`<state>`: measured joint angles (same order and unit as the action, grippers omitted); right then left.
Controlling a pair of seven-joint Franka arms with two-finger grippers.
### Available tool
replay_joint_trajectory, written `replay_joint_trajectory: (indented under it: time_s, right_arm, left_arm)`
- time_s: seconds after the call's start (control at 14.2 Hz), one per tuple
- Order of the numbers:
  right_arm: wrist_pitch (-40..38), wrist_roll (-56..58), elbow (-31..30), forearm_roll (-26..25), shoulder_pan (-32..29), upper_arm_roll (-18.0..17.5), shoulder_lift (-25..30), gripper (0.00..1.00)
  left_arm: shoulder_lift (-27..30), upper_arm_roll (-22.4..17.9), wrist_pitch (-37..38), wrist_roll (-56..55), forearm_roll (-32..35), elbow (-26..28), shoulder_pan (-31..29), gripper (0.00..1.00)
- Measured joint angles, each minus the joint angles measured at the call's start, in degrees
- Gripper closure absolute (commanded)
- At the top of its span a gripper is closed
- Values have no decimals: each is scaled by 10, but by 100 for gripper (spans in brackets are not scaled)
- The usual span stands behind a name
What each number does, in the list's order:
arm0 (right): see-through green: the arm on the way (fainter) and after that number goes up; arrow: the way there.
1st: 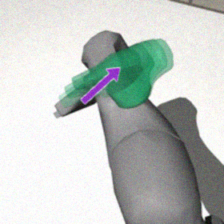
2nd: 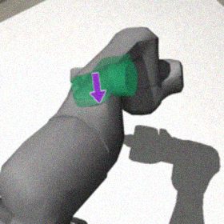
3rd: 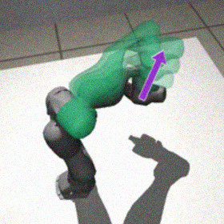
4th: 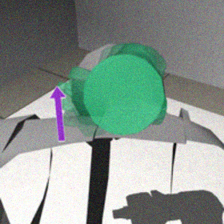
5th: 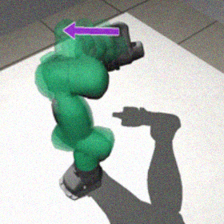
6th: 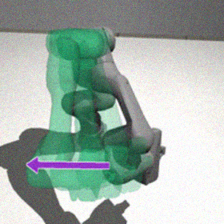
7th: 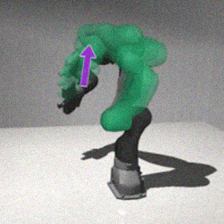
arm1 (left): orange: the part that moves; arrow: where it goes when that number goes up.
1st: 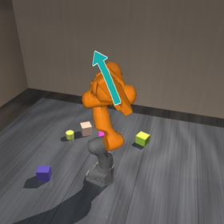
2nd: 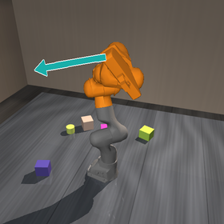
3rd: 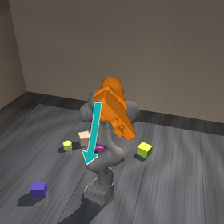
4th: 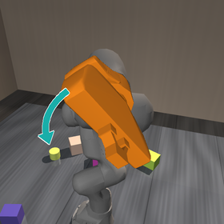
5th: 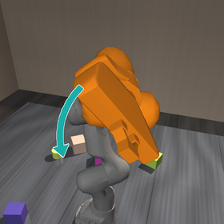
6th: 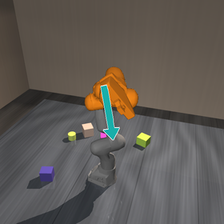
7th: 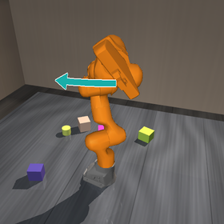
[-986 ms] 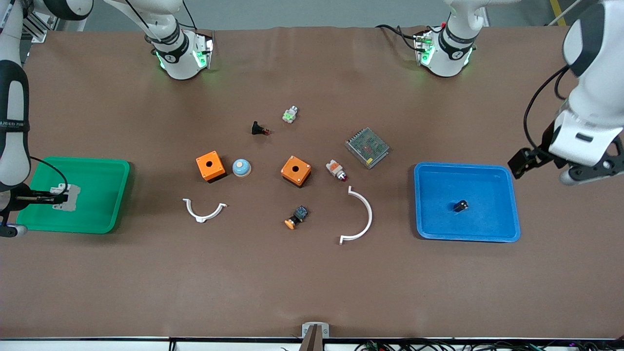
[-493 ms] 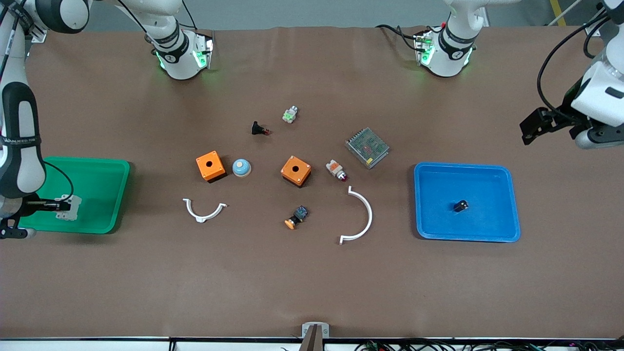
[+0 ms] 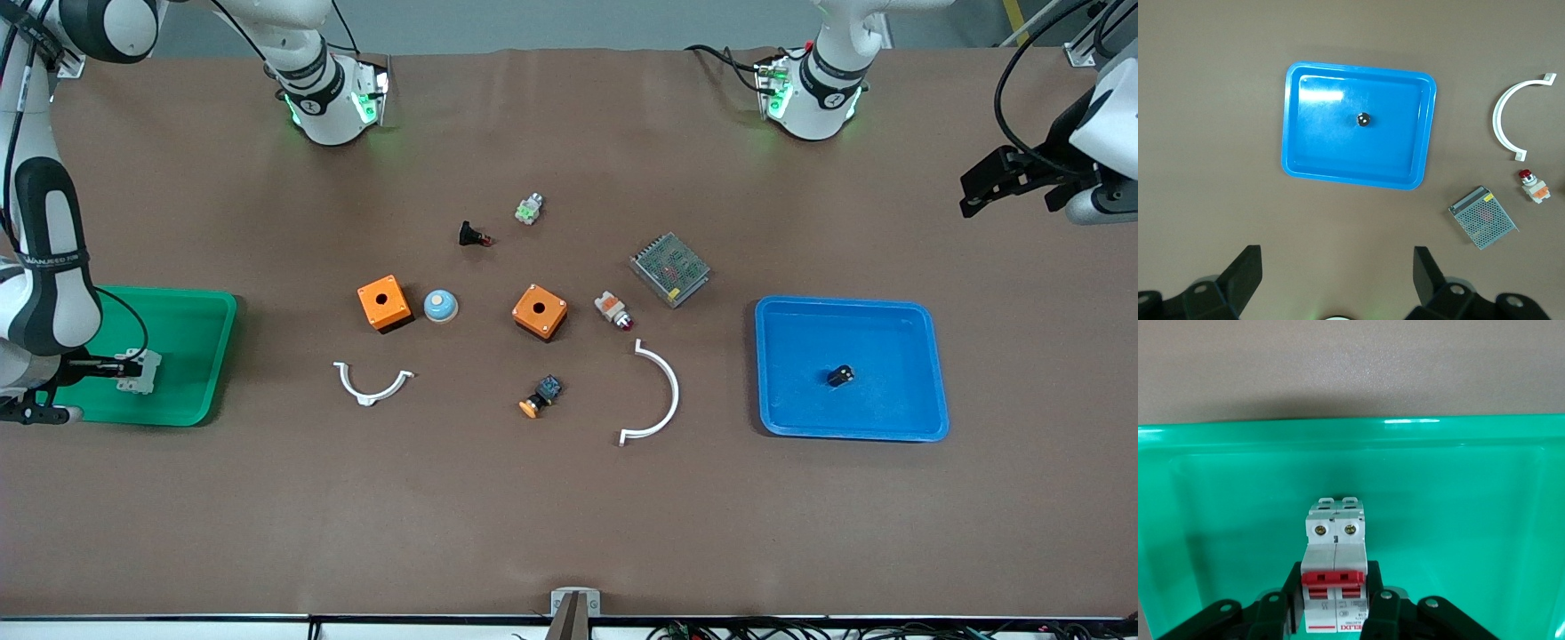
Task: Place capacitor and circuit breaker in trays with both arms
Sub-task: 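Lower the breaker into the green tray and open the right gripper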
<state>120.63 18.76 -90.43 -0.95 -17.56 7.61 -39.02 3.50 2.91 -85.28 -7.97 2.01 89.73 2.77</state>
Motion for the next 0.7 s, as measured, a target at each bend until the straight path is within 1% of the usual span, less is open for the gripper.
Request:
replay_joint_trajectory:
  time_s: [0.14,0.28,0.42,0.7]
  right_arm:
    - [-9,0,2,0,0,-3,4,0]
    - [-43,0,13,0,4,-8,24,0]
    - [-101,-5,26,0,22,-11,73,0]
    - [-257,-71,27,0,79,-14,206,1]
  left_arm:
    - [3,0,0,0,-1,5,1,0]
    - [2,0,-1,0,-3,8,2,0]
    - [1,0,-1,0,-4,9,4,0]
    - [1,1,-1,0,-4,9,5,0]
